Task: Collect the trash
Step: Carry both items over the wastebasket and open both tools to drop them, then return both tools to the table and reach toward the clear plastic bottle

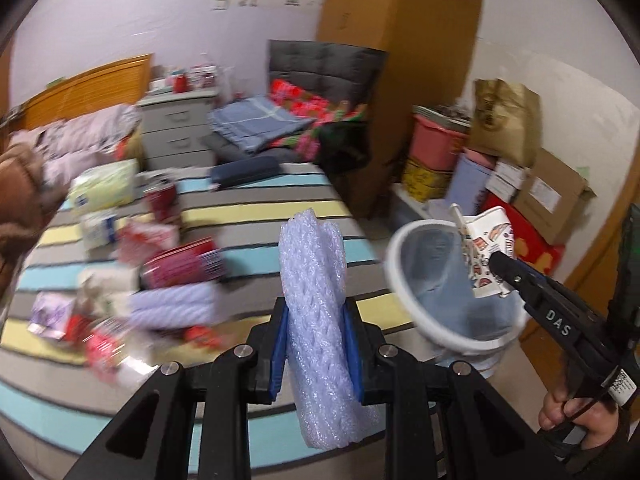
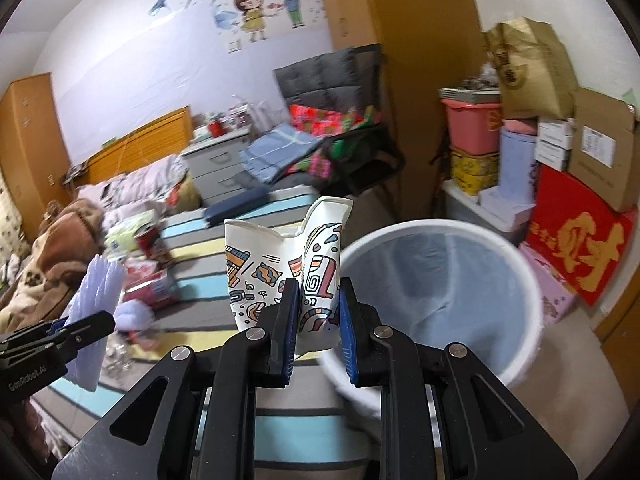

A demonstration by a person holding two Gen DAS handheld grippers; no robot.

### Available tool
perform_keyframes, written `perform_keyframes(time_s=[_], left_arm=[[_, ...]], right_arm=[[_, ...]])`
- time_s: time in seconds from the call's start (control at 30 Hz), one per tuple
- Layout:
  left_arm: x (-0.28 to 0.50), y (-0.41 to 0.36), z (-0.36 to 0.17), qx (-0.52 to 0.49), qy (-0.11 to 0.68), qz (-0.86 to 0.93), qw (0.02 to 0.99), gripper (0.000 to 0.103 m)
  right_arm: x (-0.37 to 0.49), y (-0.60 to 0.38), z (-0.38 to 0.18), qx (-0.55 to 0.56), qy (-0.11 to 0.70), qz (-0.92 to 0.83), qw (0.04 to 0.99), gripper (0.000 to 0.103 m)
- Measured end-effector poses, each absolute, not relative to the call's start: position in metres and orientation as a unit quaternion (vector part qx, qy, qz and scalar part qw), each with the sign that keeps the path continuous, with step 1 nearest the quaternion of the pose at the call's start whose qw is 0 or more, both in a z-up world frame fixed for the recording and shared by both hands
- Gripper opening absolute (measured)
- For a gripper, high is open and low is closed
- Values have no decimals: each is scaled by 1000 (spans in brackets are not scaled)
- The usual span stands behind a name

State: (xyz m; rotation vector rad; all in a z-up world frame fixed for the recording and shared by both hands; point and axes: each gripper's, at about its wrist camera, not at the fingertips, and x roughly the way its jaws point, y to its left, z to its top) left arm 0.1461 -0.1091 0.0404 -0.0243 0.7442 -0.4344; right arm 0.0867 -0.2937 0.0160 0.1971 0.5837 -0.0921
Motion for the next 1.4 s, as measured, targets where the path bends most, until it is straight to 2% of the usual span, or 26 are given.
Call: perform_keyframes(time_s=[0.3, 0.47, 0.8, 0.9, 1.0, 1.17, 1.4], left_arm=[[164, -206, 34, 24, 366, -291, 884, 26], [175, -251, 17, 41, 387, -315, 866, 26], [196, -291, -16, 62, 419, -320, 847, 27], [198, -295, -21, 62, 421, -321, 846, 34], [200, -292, -24, 56, 423, -322, 845, 51], [198, -283, -19, 54, 416, -314, 852, 51], [187, -261, -3, 45, 401, -301, 864, 51]], right_arm=[[91, -345, 6, 106, 307, -100, 940, 20], [98, -364, -11, 100, 344, -118, 926, 20], [110, -387, -30, 78, 387, -114, 912, 20], [113, -391, -34, 75, 395, -110, 909, 20], [112, -389, -33, 67, 395, -108, 910, 21], [110, -389, -32, 59, 388, -119, 912, 27], [105, -384, -24, 76, 367, -115, 920, 31]])
